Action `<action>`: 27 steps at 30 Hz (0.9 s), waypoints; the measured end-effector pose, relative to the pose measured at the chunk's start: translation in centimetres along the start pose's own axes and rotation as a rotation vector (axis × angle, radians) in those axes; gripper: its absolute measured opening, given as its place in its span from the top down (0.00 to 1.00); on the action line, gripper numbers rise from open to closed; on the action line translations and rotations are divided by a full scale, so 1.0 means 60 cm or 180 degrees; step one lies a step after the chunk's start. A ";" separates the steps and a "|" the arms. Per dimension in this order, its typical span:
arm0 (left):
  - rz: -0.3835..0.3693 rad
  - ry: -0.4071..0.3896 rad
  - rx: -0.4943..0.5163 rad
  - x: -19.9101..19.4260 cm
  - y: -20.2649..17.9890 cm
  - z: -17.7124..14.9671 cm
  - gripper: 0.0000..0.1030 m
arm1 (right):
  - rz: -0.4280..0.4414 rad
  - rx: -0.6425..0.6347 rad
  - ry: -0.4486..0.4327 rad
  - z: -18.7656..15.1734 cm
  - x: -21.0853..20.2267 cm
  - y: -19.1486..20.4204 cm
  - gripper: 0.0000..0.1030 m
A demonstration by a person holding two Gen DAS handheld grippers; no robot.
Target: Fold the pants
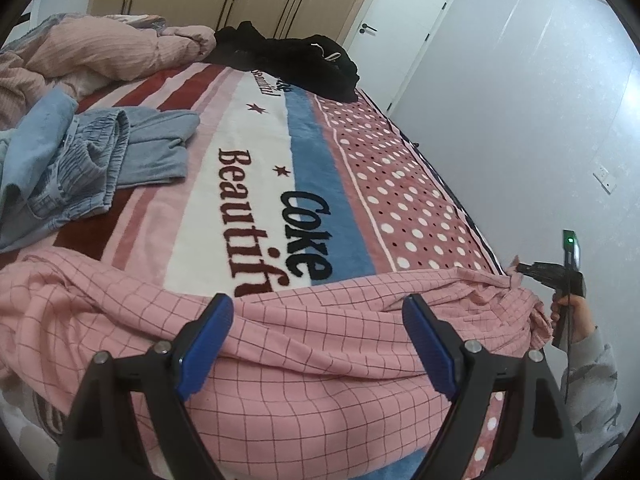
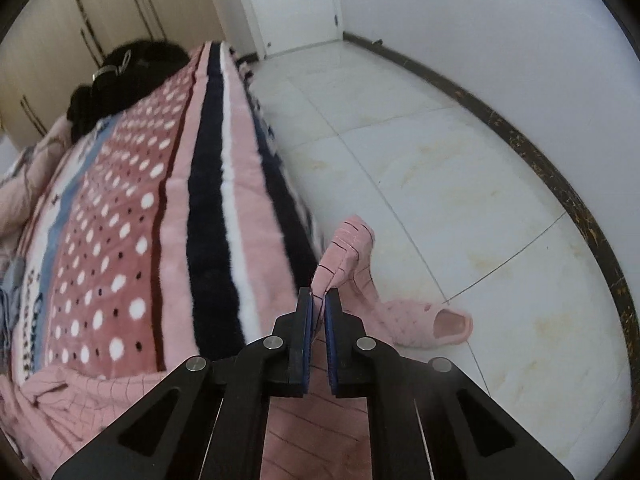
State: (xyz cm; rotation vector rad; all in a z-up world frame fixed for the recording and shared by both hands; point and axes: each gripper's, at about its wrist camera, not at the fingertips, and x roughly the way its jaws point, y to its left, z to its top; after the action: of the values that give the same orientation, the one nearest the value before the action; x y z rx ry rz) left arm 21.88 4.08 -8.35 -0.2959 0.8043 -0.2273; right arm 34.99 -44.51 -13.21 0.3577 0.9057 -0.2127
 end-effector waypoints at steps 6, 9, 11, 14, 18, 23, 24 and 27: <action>0.0007 -0.0001 0.0024 -0.006 -0.006 -0.003 0.19 | 0.0004 0.0370 -0.0044 -0.050 -0.035 -0.109 0.99; 0.0010 -0.0005 0.0029 -0.010 -0.010 -0.003 0.19 | -0.0008 0.0586 0.0026 -0.091 -0.034 -0.163 0.99; 0.0005 -0.0007 0.0043 -0.013 -0.014 -0.003 0.19 | 0.0018 0.0731 0.0078 -0.120 -0.035 -0.198 1.00; -0.0011 -0.0019 0.0070 -0.018 -0.019 -0.003 0.19 | 0.0077 0.0731 0.0107 -0.152 -0.043 -0.219 1.00; -0.0029 -0.0027 0.0068 -0.018 -0.027 -0.001 0.19 | 0.0308 0.0647 -0.0093 -0.145 -0.080 -0.201 0.93; -0.0059 -0.0038 0.0071 -0.019 -0.034 0.001 0.19 | 0.0703 0.0135 -0.0098 -0.116 -0.108 -0.102 0.55; -0.0056 -0.0039 0.0074 -0.020 -0.035 0.001 0.19 | 0.0745 0.0011 -0.0077 -0.117 -0.109 -0.082 0.50; -0.0031 -0.0034 0.0097 -0.022 -0.035 0.001 0.19 | 0.1003 -0.0432 -0.0072 -0.124 -0.113 -0.012 0.38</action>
State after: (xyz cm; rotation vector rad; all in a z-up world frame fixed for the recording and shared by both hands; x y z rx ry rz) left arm 20.82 2.52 -6.69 -0.2722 0.7884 -0.2466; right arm 25.25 -42.07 -12.19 0.3658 0.8245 0.1340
